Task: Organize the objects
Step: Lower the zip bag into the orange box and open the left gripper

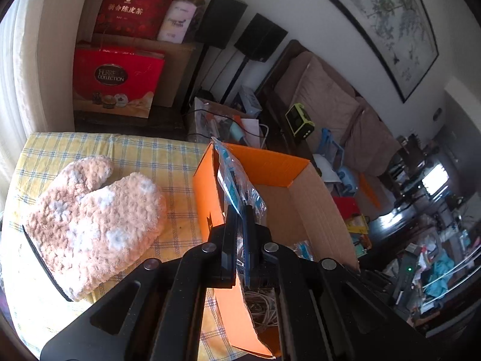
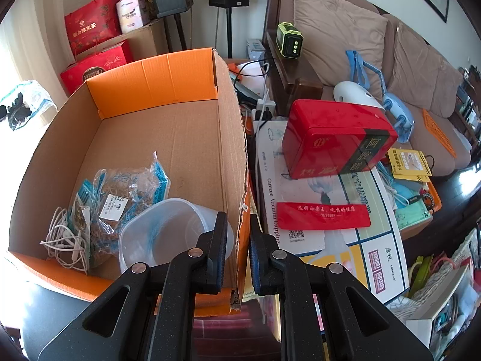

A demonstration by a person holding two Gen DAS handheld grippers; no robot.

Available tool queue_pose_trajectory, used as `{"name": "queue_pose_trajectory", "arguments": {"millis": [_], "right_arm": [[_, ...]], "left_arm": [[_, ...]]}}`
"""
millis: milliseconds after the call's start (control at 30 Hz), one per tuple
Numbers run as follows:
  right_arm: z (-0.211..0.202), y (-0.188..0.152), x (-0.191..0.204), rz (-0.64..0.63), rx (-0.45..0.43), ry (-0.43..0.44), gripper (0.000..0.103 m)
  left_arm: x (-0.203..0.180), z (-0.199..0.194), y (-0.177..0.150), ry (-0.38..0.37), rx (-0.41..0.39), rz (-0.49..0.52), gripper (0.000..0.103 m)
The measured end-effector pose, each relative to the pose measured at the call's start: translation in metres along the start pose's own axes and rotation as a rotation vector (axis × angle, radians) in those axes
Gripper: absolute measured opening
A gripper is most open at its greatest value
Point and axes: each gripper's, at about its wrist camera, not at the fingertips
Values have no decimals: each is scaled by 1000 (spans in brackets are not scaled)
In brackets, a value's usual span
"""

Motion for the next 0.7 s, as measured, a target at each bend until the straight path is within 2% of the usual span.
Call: {"name": "queue_pose_trajectory", "arguments": {"millis": [233, 433, 533, 600, 700], "right_arm": [[0, 1, 1, 0, 2, -1, 12], [1, 2, 2, 4, 1, 0, 12], [1, 1, 2, 7, -1, 1, 12], [1, 1, 2, 6, 0, 0, 12], [1, 1, 2, 6, -1, 0, 12]], "left_arm": [[-22, 22, -27, -20, 74, 56, 3], [-34, 45, -44, -1, 148, 112, 3], [-35, 52, -50, 11, 176, 122, 11], [-33, 51, -51, 11, 174, 118, 33], [-30, 44, -49, -5, 161, 103, 38]]}}
Point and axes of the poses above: each gripper's, at about its wrist camera, not at the fingertips, and z roughly the way its jaws point, x to its left, y to its top, and after that the axes turned 13 degrees about -z, right-handed
